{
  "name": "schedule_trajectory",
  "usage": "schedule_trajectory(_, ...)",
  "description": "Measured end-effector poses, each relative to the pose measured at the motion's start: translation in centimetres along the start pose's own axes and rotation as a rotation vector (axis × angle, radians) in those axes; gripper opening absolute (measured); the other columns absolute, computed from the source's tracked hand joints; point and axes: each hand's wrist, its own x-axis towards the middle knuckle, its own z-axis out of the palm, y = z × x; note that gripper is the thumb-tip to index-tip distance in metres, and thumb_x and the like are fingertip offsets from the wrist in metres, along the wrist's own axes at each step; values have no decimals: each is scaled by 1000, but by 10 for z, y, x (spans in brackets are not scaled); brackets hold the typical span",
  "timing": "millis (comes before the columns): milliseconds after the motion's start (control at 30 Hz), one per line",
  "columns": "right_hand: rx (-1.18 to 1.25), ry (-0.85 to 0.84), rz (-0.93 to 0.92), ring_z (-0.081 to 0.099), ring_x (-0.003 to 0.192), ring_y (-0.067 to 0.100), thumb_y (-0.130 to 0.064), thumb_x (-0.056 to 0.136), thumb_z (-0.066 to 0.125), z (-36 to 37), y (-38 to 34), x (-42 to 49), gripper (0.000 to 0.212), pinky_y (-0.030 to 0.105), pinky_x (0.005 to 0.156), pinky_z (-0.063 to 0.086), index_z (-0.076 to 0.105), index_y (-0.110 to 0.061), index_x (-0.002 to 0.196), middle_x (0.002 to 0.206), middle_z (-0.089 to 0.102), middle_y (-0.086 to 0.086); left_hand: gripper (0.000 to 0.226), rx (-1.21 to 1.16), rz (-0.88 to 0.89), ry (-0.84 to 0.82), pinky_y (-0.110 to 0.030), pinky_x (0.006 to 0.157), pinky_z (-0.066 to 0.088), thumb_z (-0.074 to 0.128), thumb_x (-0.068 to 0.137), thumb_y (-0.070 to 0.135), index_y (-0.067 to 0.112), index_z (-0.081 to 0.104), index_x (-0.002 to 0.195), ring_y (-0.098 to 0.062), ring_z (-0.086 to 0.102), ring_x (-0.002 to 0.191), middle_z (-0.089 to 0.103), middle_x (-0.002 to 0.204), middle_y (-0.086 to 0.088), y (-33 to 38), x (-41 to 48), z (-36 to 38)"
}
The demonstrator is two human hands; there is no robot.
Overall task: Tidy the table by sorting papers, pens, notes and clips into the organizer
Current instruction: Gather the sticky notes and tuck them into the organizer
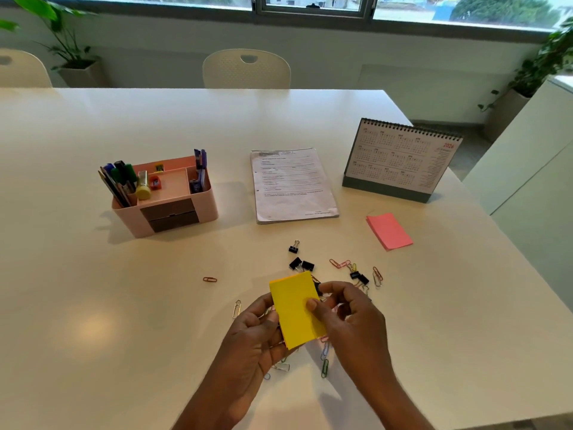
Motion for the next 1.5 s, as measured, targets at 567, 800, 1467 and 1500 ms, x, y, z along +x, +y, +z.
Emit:
schedule_trajectory(567, -786, 246, 237, 62, 114, 36, -49, 91, 76, -82, 64, 199, 55, 39, 80, 48, 67, -9, 128, 122, 64, 17, 37, -132, -55, -68, -58, 85, 62, 47, 106, 12, 8, 57, 141, -51, 69, 116, 71, 131, -24, 7, -3, 10)
schedule_trajectory(800, 296, 139, 254, 73, 80, 25, -13, 92, 79, -80, 21, 158, 22, 39, 77, 66, 75, -7, 114, 105, 78, 13, 38, -134, 6, -25, -57, 88, 61, 47, 107, 10, 10, 54, 144, -48, 70, 117, 71, 130, -24, 10, -2, 6)
schedule_trajectory(1467, 36, -80, -13, 69, 69, 10, -21, 84, 88, -1, -23, 4, 20, 27, 61, 61, 78, -31, 99, 75, 73, -7, 30, -77, 150, 78, -60, 89, 61, 50, 107, 11, 14, 60, 135, -44, 73, 113, 76, 120, -23, 8, -7, 4)
schedule_trajectory(1500, 14, -83, -24, 69, 69, 8, -21, 85, 87, 0, -22, 3, 21, 22, 62, 59, 77, -31, 100, 74, 73, -9, 30, -76, 154, 82, -60, 89, 61, 50, 107, 11, 14, 60, 135, -44, 73, 114, 76, 120, -22, 7, -7, 3)
